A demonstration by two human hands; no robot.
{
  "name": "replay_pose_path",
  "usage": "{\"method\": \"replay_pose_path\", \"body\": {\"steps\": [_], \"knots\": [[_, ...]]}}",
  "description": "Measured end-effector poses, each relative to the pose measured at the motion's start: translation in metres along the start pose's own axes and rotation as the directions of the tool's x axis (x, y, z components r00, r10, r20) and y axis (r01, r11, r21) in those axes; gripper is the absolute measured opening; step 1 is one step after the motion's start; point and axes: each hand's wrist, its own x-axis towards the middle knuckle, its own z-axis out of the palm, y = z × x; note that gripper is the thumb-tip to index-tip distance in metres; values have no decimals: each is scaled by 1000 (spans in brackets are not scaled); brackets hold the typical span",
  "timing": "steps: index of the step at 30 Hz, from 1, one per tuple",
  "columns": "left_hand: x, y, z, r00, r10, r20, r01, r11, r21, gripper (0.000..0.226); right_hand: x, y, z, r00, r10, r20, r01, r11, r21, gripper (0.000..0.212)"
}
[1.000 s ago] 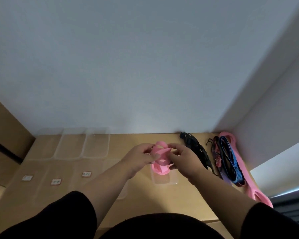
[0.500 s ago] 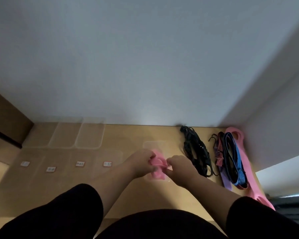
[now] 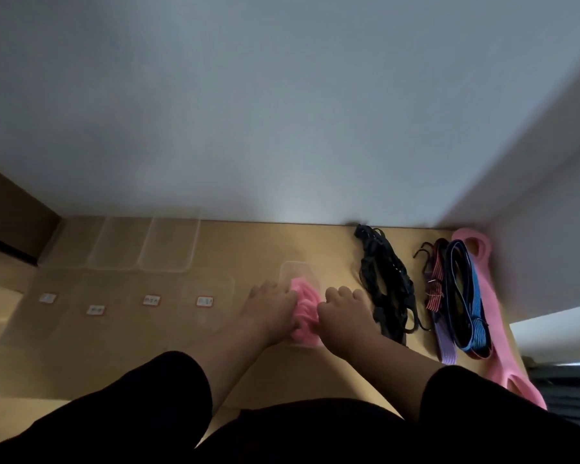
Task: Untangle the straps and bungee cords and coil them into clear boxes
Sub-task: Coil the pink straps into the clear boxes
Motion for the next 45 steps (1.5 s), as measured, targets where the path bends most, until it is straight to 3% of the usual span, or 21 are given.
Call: {"method": "replay_pose_path", "body": {"steps": [7,12,19,24,33,45], "knots": [[3,7,3,999,-41,-11,41,997,68,34,4,-4,-1,998,69,-3,-69,998,-3,27],[3,-1,7,999,-30,-15,30,999,-15,46,4,1,3,999,40,-17,-40,999,20,32],[-2,-10,4,999,43,-23,-45,993,-109,86,-9,15,-7,996,83,-15,-79,980,181,67],[-3,-12,-5,995,99,-9,-99,988,-122,100,-20,16,-12,994,109,11,-109,969,222,77],[-4,-5,-11,959,283,0,-281,952,-120,103,-39,11,-15,989,136,52,-145,957,252,87],[2,52,-28,888,454,-75,-460,881,-109,84,-101,29,-6,919,383,94,-389,837,385,82]]}}
